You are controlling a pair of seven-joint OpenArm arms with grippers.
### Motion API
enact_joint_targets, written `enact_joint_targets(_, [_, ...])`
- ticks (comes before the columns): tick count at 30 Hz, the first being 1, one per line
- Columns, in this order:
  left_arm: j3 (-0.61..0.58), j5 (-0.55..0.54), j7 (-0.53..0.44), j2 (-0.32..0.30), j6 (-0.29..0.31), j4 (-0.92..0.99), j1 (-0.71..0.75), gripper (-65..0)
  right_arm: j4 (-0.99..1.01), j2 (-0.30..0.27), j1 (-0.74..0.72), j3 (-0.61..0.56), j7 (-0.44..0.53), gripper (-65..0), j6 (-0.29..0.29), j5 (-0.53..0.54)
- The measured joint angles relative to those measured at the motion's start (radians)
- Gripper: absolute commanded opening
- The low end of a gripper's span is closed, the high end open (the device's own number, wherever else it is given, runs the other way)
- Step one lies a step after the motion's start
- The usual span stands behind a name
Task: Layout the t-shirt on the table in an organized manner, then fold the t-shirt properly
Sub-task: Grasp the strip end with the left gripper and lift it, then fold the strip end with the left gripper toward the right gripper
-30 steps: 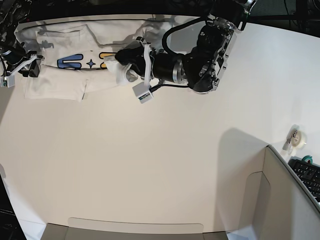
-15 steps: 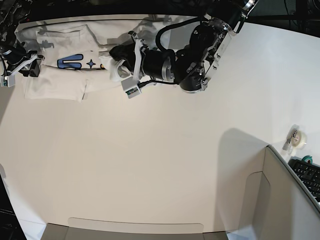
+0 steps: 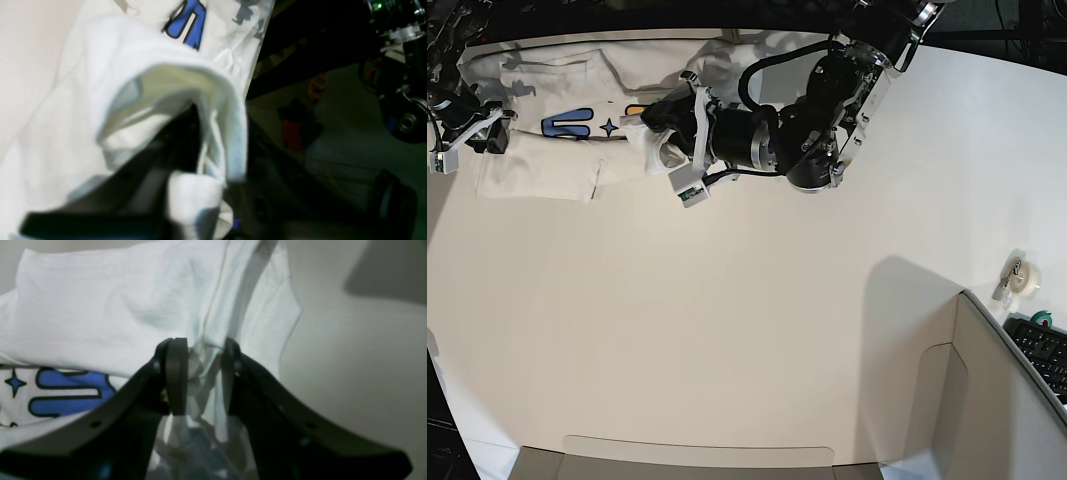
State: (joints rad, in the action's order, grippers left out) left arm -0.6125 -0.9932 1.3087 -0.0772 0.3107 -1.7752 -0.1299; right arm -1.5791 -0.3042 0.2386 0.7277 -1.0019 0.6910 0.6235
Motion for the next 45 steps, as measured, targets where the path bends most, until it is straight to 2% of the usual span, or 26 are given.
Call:
enact_joint_targets(3, [0.003, 0.002, -0.055, 0.032, 0.0, 0.0, 0.005, -32.0, 0.0, 0.0, 0.0, 0.0, 0.0, -47.5, 0.0, 0.0])
enact_joint_targets(5, [0.003, -0.012, -0.085, 0.042, 0.004, 0.0, 0.005, -30.4, 0.0, 0.0, 0.0, 0.0, 0.0, -47.5, 0.0, 0.0])
enact_joint_targets(9, [0.003, -0.004, -0.09, 0.035, 0.003, 0.0, 0.005, -33.0, 0.0, 0.0, 0.0, -0.001, 0.0, -47.5, 0.0, 0.0])
enact_joint_targets(11, [0.005, -0.004, -0.091, 0.03, 0.003, 0.0, 0.003, -37.3, 0.001, 0.0, 0.0, -0.001, 0.0, -47.5, 0.0, 0.0])
enact_joint_targets(12, [0.012, -0.004, -0.091, 0.027, 0.003, 0.0, 0.002, -41.4, 0.002, 0.0, 0.0, -0.001, 0.0, -47.5, 0.0, 0.0])
enact_joint_targets(16, [0.112, 0.001, -0.084, -0.007, 0.0, 0.0, 0.008, -65.0, 0.003, 0.0, 0.0, -0.001, 0.0, -47.5, 0.0, 0.0])
enact_joint_targets(19, [0.171, 0.004, -0.101, -0.042, -0.004, -0.001, 0.011, -63.7, 0.003, 0.001, -0.001, -0.001, 0.0, -47.5, 0.0, 0.0])
enact_joint_targets(22, [0.193, 0.001, -0.105, -0.082, -0.005, -0.003, 0.051, -65.0, 0.003, 0.0, 0.0, -0.001, 0.0, -47.5, 0.0, 0.0])
enact_joint_targets(25, [0.194, 0.002, -0.098, -0.106, -0.126, -0.002, 0.092, -65.0, 0.003, 0.001, 0.0, -0.001, 0.0, -47.5, 0.0, 0.001])
enact_joint_targets(27, [0.192, 0.004, -0.103, -0.117, -0.178, -0.001, 0.099, -65.0, 0.003, 0.0, 0.0, -0.001, 0.0, -47.5, 0.0, 0.0])
enact_joint_targets(35, [0.192, 0.0, -0.106, -0.114, -0.192, -0.001, 0.099, -65.0, 0.004, 0.001, 0.0, -0.001, 0.0, -47.5, 0.0, 0.0])
enact_joint_targets(38, [0.192, 0.0, -0.106, -0.114, -0.252, -0.001, 0.099, -65.0, 0.004, 0.01, -0.001, -0.001, 0.005, -47.5, 0.0, 0.0])
enact_joint_targets(42, [0.14, 0.008, -0.106, -0.116, -0.258, 0.001, 0.082, -65.0, 0.004, 0.025, 0.0, -0.001, 0.003, -47.5, 0.0, 0.0])
enact_joint_targets(45, [0.069, 0.105, -0.116, -0.114, -0.258, 0.001, 0.042, -65.0, 0.004, 0.022, 0.0, -0.001, 0.002, -47.5, 0.0, 0.0])
